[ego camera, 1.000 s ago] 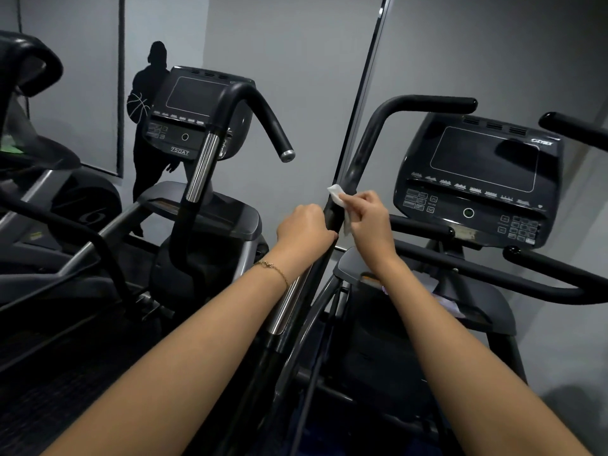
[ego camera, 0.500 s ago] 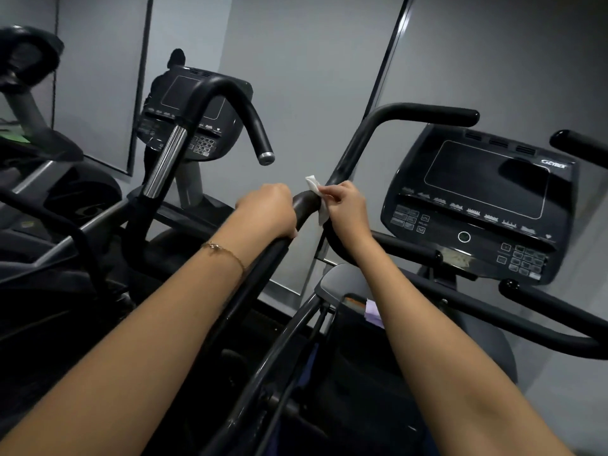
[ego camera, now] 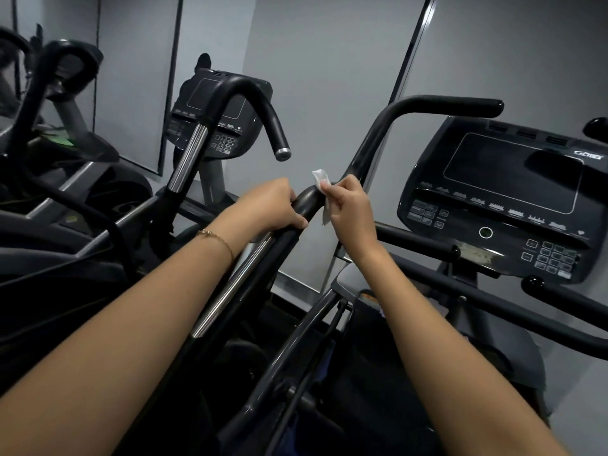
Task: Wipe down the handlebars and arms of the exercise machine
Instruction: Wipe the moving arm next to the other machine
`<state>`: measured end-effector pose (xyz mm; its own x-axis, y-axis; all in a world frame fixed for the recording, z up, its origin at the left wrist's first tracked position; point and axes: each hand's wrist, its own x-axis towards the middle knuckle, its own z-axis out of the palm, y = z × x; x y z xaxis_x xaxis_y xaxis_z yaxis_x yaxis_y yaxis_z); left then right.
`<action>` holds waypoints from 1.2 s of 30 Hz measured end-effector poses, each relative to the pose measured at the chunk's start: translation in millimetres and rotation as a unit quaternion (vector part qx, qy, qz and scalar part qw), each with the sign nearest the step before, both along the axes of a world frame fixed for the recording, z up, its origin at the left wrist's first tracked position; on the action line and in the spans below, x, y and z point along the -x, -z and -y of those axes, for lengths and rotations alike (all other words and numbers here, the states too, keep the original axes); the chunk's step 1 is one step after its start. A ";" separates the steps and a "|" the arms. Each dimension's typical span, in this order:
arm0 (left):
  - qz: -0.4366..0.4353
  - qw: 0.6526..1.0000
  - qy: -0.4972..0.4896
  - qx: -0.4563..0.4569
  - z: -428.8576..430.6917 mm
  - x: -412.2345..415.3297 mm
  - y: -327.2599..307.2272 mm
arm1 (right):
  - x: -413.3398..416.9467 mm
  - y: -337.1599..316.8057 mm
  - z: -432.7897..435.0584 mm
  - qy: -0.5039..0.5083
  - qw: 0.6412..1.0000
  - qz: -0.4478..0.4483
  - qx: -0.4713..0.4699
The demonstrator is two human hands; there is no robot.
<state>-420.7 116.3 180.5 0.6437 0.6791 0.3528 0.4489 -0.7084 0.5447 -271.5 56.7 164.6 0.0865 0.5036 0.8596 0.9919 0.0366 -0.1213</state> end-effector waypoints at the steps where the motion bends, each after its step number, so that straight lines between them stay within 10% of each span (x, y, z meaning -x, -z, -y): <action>1: 0.003 1.000 0.002 -0.010 0.0 1.0 1.6 | 5.8 6.0 4.3 -0.004 0.999 0.052 -0.005; 4: 0.019 0.999 0.018 -0.033 0.7 4.1 6.1 | 16.9 15.1 13.4 -0.013 0.986 0.165 0.033; 10: 0.017 0.999 0.011 -0.039 3.1 6.6 8.2 | 6.2 -4.1 7.4 0.064 0.997 0.020 0.030; 16: 0.010 0.998 0.034 -0.055 1.3 10.9 6.4 | 40.0 27.1 20.1 -0.009 0.990 0.142 0.024; 23: 0.023 0.998 0.039 -0.051 -1.5 10.4 10.1 | 34.7 7.0 11.0 0.007 0.996 -0.088 -0.004; 36: 0.028 0.998 0.042 -0.044 -10.0 6.2 10.6 | 23.0 -8.6 1.5 0.049 0.996 -0.078 0.003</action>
<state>-426.8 126.4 169.9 0.6745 0.5885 0.4457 0.3575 -0.7886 0.5002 -294.5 55.2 173.2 0.2672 0.4911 0.8291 0.9599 -0.0604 -0.2736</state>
